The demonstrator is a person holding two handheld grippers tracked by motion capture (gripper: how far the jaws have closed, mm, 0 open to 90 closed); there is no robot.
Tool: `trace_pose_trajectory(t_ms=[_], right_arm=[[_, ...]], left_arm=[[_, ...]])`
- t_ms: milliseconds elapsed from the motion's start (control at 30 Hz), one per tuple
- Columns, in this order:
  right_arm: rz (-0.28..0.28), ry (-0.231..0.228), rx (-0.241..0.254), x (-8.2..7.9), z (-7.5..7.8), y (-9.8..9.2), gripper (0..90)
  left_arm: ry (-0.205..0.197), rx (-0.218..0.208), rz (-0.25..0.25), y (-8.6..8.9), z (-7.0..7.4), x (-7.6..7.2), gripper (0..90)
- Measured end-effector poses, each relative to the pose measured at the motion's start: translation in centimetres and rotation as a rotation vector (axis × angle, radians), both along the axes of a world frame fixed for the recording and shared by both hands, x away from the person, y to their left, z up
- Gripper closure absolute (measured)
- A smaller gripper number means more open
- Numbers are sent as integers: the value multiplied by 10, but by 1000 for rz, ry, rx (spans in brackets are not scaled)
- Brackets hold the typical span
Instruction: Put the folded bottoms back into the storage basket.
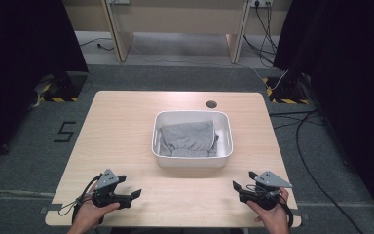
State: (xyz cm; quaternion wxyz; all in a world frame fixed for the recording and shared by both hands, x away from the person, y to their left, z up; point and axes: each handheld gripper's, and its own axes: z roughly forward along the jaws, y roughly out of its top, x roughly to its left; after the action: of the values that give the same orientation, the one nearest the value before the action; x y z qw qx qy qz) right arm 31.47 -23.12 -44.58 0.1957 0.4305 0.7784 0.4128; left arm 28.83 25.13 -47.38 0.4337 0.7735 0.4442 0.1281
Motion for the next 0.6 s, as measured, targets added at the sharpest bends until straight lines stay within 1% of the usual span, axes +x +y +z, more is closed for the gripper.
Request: trace_pose_trajectory(t_ms=[100, 133, 233, 267, 333, 367, 433, 467, 500, 533, 600], right_arm=[[6, 1, -9, -2, -3, 0, 271], [4, 8, -7, -4, -3, 1, 271], [11, 4, -13, -5, -6, 1, 271], [13, 14, -16, -8, -10, 1, 271], [17, 14, -20, -9, -11, 1, 271], [19, 22, -24, -13, -15, 2, 271], [21, 28, -24, -17, -19, 3, 271], [27, 33, -23, -21, -22, 4, 271], [27, 33, -23, -21, -22, 4, 271], [30, 30, -38, -25, -26, 3, 268], [29, 31, -42, -27, -27, 3, 266]], left_arm=[[1, 11, 11, 2, -2, -4, 162], [2, 11, 14, 2, -2, -5, 162], [4, 9, 20, 4, -3, -7, 162], [7, 12, 25, 5, -4, -9, 162], [9, 14, 25, 6, -5, -11, 162], [11, 18, 20, 5, -7, -13, 162], [13, 21, 19, 5, -8, -14, 162], [16, 29, 12, 4, -11, -16, 162], [16, 29, 12, 4, -11, -16, 162], [20, 37, 6, 3, -13, -18, 162], [19, 43, 1, 3, -13, -19, 162]])
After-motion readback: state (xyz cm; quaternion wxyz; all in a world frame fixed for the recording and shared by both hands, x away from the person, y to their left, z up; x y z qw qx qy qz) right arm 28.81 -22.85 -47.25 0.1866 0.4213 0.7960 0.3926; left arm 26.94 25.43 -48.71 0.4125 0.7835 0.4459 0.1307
